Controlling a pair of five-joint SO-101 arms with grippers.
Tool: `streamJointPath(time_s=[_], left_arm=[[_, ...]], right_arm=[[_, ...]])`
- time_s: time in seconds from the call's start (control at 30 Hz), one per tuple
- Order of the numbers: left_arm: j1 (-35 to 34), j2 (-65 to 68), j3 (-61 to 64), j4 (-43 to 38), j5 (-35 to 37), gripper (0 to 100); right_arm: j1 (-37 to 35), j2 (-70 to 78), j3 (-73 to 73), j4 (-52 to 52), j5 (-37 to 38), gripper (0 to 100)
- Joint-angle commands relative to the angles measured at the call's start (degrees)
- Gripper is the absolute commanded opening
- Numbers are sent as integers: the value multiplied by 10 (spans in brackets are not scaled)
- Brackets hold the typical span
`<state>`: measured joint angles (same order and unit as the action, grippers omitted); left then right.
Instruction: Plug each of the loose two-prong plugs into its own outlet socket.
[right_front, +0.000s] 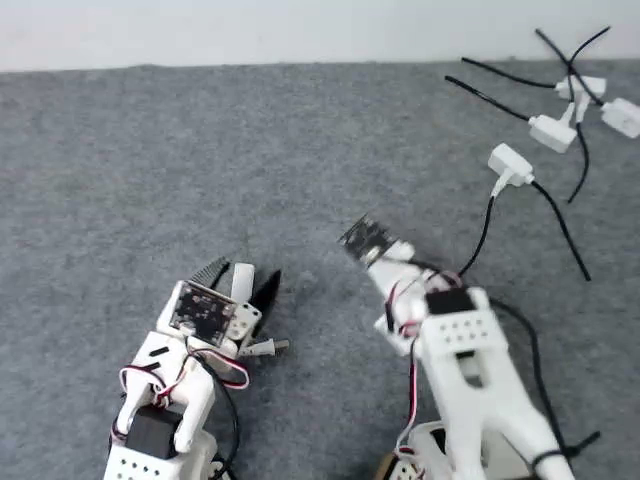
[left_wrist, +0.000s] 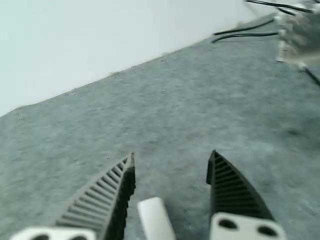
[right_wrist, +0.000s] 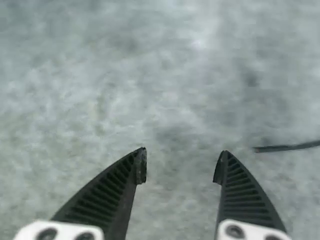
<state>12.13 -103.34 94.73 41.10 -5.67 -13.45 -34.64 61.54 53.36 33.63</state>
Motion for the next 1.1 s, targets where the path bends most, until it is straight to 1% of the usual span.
streamJointPath(time_s=[0.0, 0.27, 0.5, 0.63, 0.7, 0.8, 0.87, 0.93, 1.0, 1.07], left_arm=[[-42, -5, -12, -31, 0, 235], [-54, -4, -10, -41, 10, 235], [-61, -4, -17, -41, 11, 235], [-94, -4, -83, 8, 11, 235], [-116, -4, -119, 31, 23, 235], [-131, 5, -145, 42, 29, 235], [-138, 43, -173, 43, 29, 235], [-150, 111, -216, 44, 28, 235], [-168, 205, -268, 44, 24, 235], [-169, 314, -320, 44, 20, 235]], right_arm=[[-13, -53, 15, -15, -9, 218], [-8, -103, 60, -21, -9, 218], [-6, -108, 78, -46, -7, 218], [-6, -109, 78, -46, -8, 218], [-7, -109, 78, -48, -11, 218], [-7, -105, 78, -60, -11, 218], [-7, -105, 78, -61, -11, 218], [-7, -104, 79, -61, -12, 218], [-10, -108, 87, -62, -12, 218], [-12, -109, 90, -62, -11, 218]])
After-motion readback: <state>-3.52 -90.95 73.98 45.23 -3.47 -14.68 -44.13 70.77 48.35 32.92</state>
